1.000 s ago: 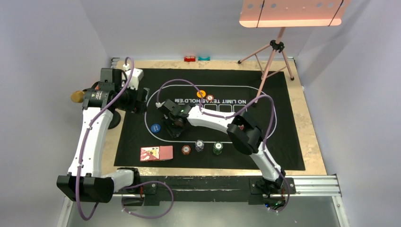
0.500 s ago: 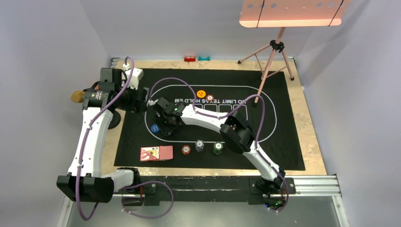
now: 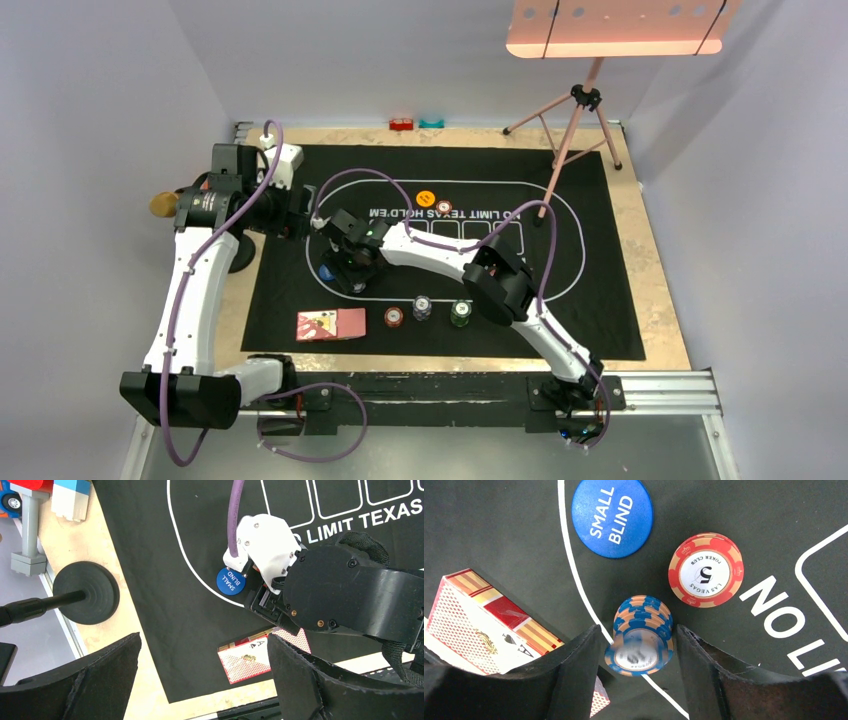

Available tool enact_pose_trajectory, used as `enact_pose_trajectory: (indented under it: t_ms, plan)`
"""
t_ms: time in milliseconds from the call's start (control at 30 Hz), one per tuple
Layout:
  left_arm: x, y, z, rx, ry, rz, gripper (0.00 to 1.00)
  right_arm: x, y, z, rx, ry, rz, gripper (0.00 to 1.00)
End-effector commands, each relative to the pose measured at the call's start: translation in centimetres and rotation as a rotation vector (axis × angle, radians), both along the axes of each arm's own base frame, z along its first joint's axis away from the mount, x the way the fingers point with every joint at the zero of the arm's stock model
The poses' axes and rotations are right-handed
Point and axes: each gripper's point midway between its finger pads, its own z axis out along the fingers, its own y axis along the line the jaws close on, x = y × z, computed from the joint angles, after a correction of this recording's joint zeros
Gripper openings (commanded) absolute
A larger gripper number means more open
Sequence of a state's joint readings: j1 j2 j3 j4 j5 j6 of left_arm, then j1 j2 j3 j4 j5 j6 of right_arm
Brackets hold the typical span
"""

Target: Distribute texas hold em gaming equipment

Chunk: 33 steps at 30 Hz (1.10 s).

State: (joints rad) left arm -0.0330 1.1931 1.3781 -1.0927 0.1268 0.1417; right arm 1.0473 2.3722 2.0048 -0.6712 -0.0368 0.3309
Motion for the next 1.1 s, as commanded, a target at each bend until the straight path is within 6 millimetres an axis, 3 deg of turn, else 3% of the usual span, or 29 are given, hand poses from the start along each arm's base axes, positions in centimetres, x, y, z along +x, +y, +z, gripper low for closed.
enact_pose_trajectory:
  t_ms: [0, 267, 433, 600, 733, 900, 1067]
  plan:
    - [0.4, 0.1, 2.1, -0.012, -0.072, 0.012, 1.00, 0.1, -0.2, 3.8, 0.016, -0.047, 0.022, 0.61]
    - [0.1, 0.0, 2.1, -0.018, -0.070, 0.010, 1.00, 1.2, -1.7, 10.0, 0.070, -0.157, -0.004, 0.63]
    - [-0.1, 0.0, 2.3, -0.016, -0.073, 0.009, 1.00, 1.6, -5.8, 11.7, 0.057, -0.182, -0.057, 0.64]
    - [-0.2, 0.0, 2.4, -0.013, -0.076, -0.001, 1.00, 0.3, -11.7, 10.1, -0.031, -0.177, -0.094, 0.71]
    - [-0.2, 0.0, 2.2, -0.009, -0.077, -0.007, 1.00, -1.5, -14.8, 7.8, -0.103, -0.144, -0.110, 0.76]
    - [-0.2, -0.1, 2.0, -0.011, -0.070, -0.015, 1.00, -2.9, -15.9, 6.1, -0.106, -0.101, -0.121, 0.78]
    - [-0.3, -0.1, 1.8, -0.010, -0.066, -0.018, 1.00, -4.2, -15.7, 4.9, -0.105, -0.064, -0.094, 0.80]
